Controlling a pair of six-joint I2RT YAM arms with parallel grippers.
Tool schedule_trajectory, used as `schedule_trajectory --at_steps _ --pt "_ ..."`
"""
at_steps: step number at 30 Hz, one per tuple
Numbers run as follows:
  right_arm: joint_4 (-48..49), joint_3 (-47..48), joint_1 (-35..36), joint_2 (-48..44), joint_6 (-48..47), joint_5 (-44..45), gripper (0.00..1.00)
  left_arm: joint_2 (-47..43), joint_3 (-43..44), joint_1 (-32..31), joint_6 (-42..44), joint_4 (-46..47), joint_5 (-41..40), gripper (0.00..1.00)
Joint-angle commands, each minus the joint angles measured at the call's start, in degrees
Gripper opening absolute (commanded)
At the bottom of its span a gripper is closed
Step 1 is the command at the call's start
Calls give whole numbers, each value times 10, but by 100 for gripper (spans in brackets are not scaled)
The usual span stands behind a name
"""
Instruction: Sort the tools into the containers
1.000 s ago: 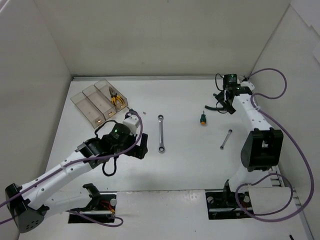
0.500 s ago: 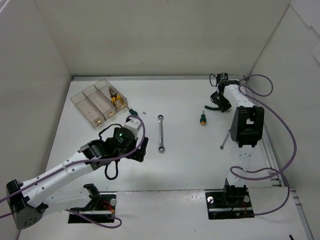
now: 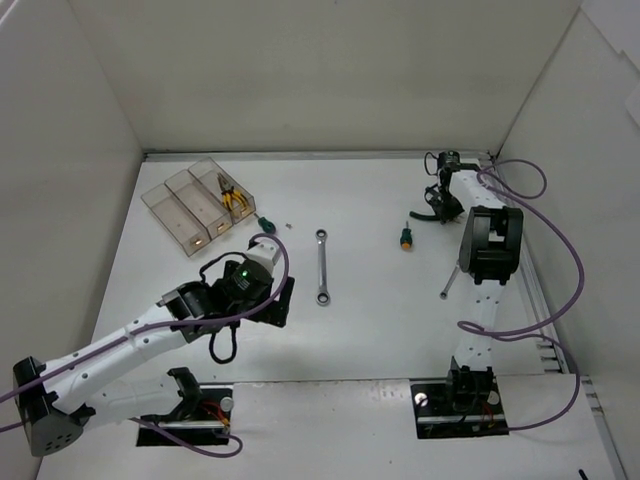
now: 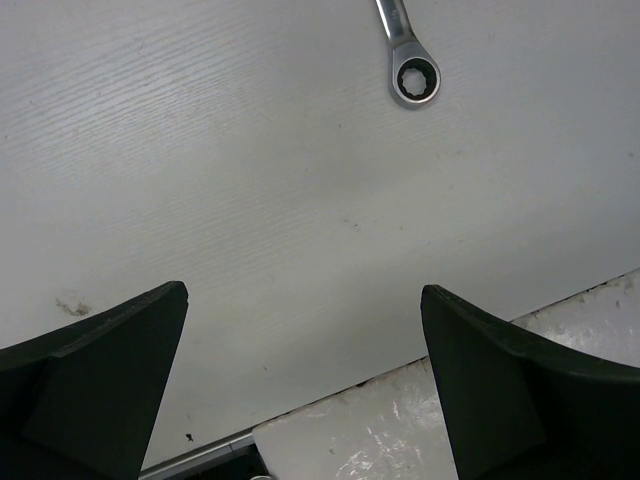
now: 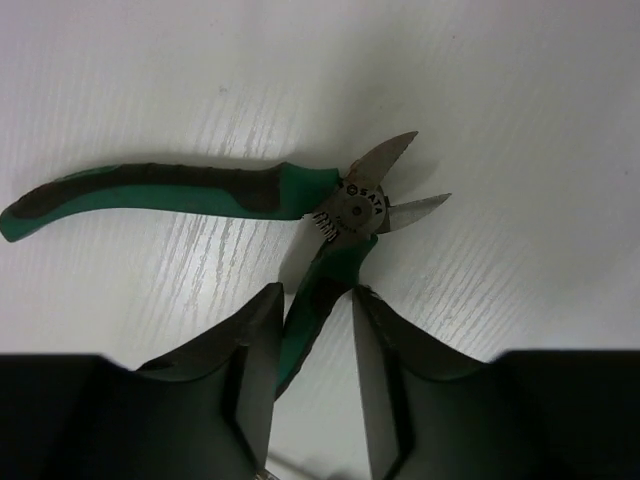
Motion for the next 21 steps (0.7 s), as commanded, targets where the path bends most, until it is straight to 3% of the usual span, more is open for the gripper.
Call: schedule_trajectory --at_steps 1,3,6,13,21 --pt "-7 4 -5 17 12 4 29 -12 9 -10 -21 -11 -20 100" --pt "-7 -6 -5 11 12 -3 14 -14 9 -10 -25 -15 -24 100" --pt "-7 -32 0 -9 -5 -10 0 -20 10 -10 -25 -11 -33 100" --pt "7 -53 47 -89 -158 26 0 -7 6 15 22 51 -14 100" --pt "56 -128 65 -248 -355 -26 0 60 81 81 105 95 62 97"
